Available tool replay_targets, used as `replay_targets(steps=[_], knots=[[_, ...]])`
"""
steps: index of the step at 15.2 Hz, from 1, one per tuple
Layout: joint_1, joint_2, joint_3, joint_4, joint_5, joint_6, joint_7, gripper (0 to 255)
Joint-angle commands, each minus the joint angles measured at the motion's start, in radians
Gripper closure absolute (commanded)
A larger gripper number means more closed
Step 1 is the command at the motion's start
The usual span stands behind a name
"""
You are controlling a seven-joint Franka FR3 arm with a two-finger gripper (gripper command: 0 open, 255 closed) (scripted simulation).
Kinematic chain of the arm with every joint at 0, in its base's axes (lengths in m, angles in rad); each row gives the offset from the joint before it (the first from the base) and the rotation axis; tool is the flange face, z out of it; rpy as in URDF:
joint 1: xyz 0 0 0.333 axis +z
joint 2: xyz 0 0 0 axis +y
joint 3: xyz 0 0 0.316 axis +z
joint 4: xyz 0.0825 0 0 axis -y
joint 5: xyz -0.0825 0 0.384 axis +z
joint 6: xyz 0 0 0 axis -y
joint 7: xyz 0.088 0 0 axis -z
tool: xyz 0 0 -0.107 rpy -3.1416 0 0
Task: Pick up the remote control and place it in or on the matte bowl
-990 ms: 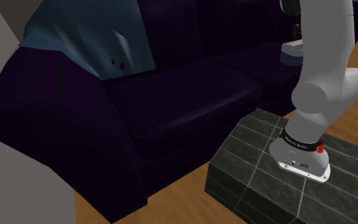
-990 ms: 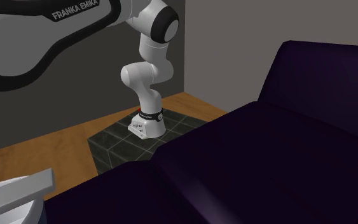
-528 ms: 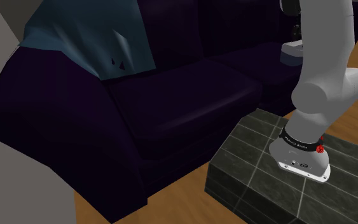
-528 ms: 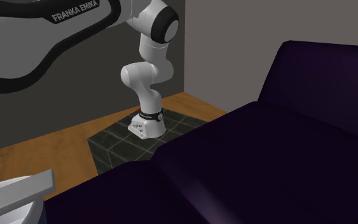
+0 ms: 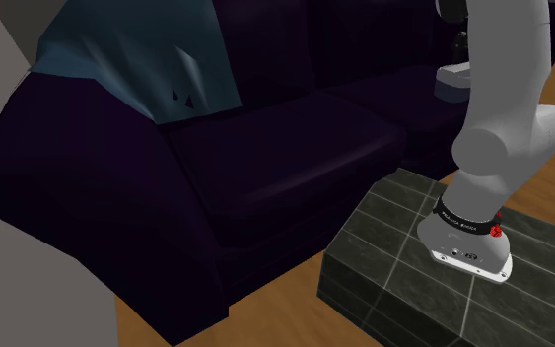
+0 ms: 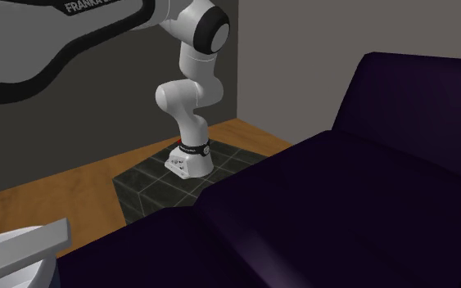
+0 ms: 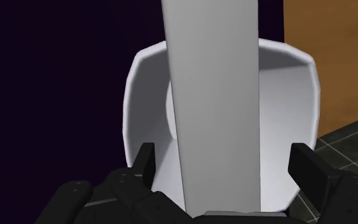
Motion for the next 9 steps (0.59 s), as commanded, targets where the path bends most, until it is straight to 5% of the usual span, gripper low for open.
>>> replay_targets(steps=[1, 9], knots=[[-0.006, -0.012, -0.01, 0.05, -0.015, -0.054, 0.012, 0], [-0.009, -0.018, -0.013, 0.071, -0.021, -0.077, 0.017, 0]])
